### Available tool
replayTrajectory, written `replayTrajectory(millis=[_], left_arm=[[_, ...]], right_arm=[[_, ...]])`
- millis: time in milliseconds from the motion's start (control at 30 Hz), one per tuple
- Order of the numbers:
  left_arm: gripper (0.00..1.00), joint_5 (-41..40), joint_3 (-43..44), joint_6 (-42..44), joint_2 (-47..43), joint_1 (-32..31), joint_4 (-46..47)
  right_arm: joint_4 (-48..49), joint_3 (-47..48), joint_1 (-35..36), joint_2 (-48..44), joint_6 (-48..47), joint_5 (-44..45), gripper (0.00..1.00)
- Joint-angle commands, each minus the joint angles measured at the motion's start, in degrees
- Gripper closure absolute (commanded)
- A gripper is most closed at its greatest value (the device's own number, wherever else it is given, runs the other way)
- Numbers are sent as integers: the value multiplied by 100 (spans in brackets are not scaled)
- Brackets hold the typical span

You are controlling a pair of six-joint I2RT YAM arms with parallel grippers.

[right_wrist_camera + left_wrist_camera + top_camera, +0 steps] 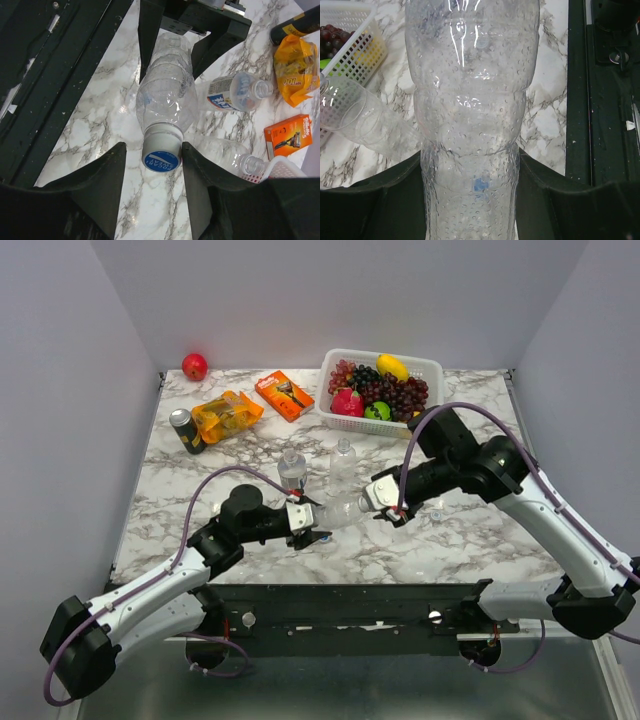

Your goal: Screw on the bottle caps

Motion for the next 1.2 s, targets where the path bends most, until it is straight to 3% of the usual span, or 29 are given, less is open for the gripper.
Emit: replayTrajectory(millis=[0, 267, 367, 433, 600, 1000, 1167], left_arm=[[100, -146, 184, -47, 7, -19, 265], [100, -225, 140, -144, 7, -28, 415], [100, -313, 132, -240, 25, -28, 529], [100, -523, 140, -372, 69, -28, 669], [100, -1051, 158, -864, 200, -46, 1082], [100, -1966, 193, -944, 447, -485, 1417], [100, -2045, 211, -1058, 438, -485, 1276]], right_arm=[[-64, 61, 33, 68, 7, -70, 50], [436, -299, 33, -20, 218, 185, 57], [534, -256, 42, 67, 525, 238, 65], [516, -98, 42, 322, 1095, 255, 73], [473, 420, -168, 884, 2833, -157, 82], [1087, 597, -915, 1675, 5673, -1511, 89], [1246, 632, -960, 1711, 5800, -1679, 90]])
